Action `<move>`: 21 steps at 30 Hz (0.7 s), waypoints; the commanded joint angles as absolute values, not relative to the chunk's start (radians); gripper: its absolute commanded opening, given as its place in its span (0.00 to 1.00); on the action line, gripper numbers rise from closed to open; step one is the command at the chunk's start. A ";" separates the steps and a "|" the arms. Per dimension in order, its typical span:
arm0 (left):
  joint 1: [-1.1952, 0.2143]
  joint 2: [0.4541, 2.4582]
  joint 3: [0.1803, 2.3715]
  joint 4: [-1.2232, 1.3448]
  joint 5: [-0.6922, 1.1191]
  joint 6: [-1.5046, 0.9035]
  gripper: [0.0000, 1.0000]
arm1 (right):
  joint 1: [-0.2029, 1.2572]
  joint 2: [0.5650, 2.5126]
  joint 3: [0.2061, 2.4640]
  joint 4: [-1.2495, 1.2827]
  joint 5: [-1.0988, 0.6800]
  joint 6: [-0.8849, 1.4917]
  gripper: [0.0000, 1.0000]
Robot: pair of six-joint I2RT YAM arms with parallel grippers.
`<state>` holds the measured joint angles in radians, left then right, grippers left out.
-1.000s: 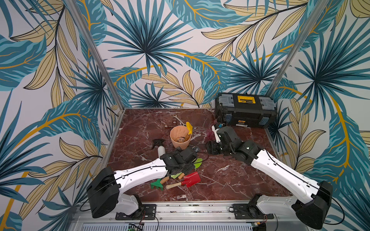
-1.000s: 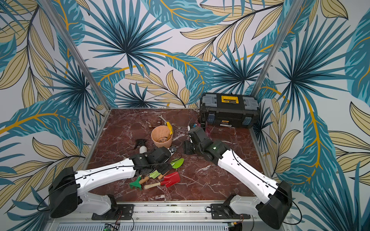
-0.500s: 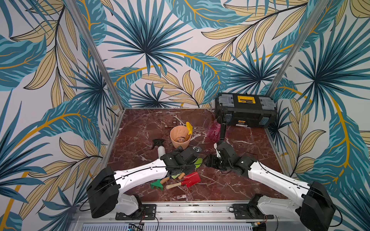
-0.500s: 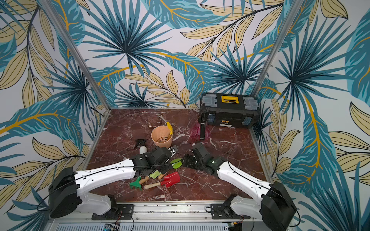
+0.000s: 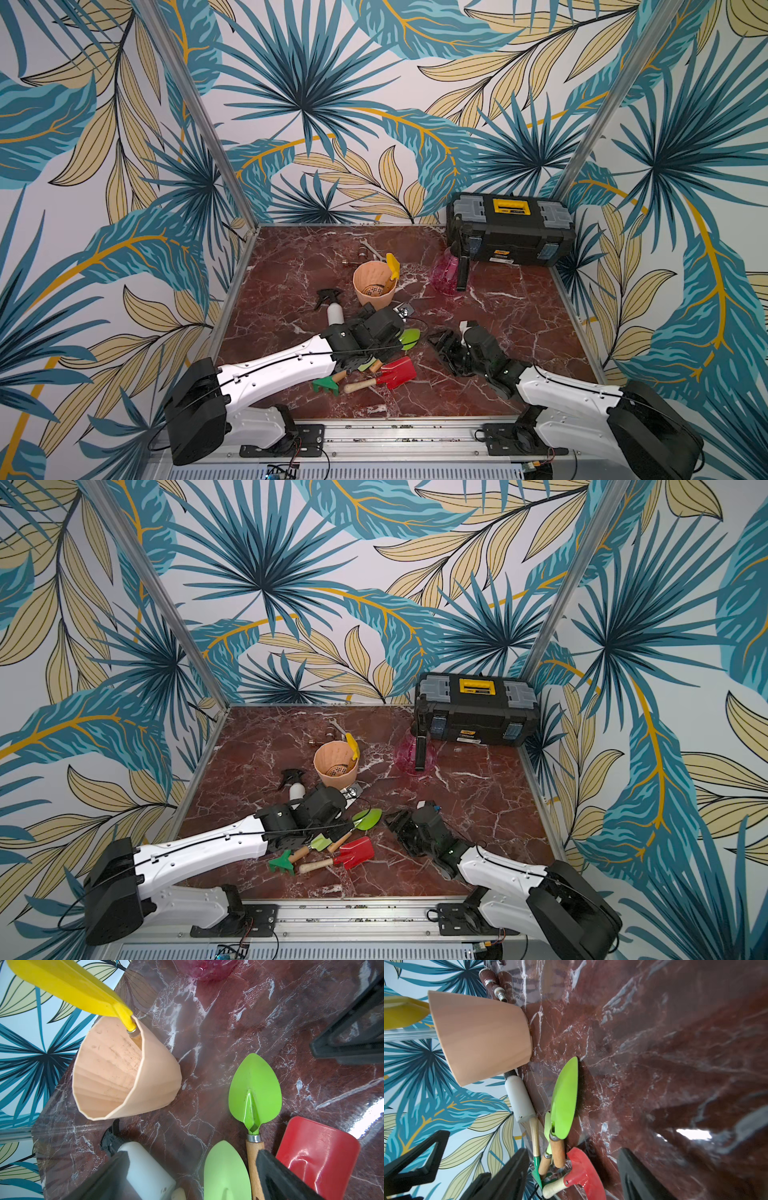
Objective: Organize the gardening tools
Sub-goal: Pick up the gardening tool from the center of the board.
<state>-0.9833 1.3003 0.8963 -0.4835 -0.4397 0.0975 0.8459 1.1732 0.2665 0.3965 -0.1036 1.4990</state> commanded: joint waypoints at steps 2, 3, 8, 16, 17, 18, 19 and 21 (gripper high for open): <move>-0.986 1.269 0.876 -0.457 -0.475 0.102 1.00 | 0.866 1.301 0.244 0.691 -0.139 1.631 0.70; -0.986 1.265 0.875 -0.455 -0.480 0.105 1.00 | 0.869 1.332 0.243 0.727 -0.143 1.639 0.69; -0.986 1.259 0.874 -0.451 -0.498 0.117 1.00 | 0.884 1.434 0.268 0.830 -0.117 1.663 0.66; -0.986 1.244 0.866 -0.451 -0.526 0.126 1.00 | 0.887 1.627 0.296 0.998 -0.146 1.711 0.61; -0.986 1.241 0.865 -0.451 -0.526 0.125 1.00 | 0.887 1.647 0.305 1.013 -0.148 1.712 0.60; -0.986 1.240 0.862 -0.450 -0.527 0.126 1.00 | 0.889 1.663 0.312 1.018 -0.149 1.711 0.59; -0.987 1.238 0.859 -0.449 -0.528 0.126 1.00 | 0.892 1.680 0.321 1.022 -0.147 1.708 0.59; -0.986 1.236 0.858 -0.449 -0.533 0.126 1.00 | 0.894 1.705 0.332 1.034 -0.137 1.706 0.56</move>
<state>-0.9833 1.2556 0.8738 -0.4664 -0.5156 0.1223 0.8856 1.6730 0.3153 0.9707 -0.1398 1.6951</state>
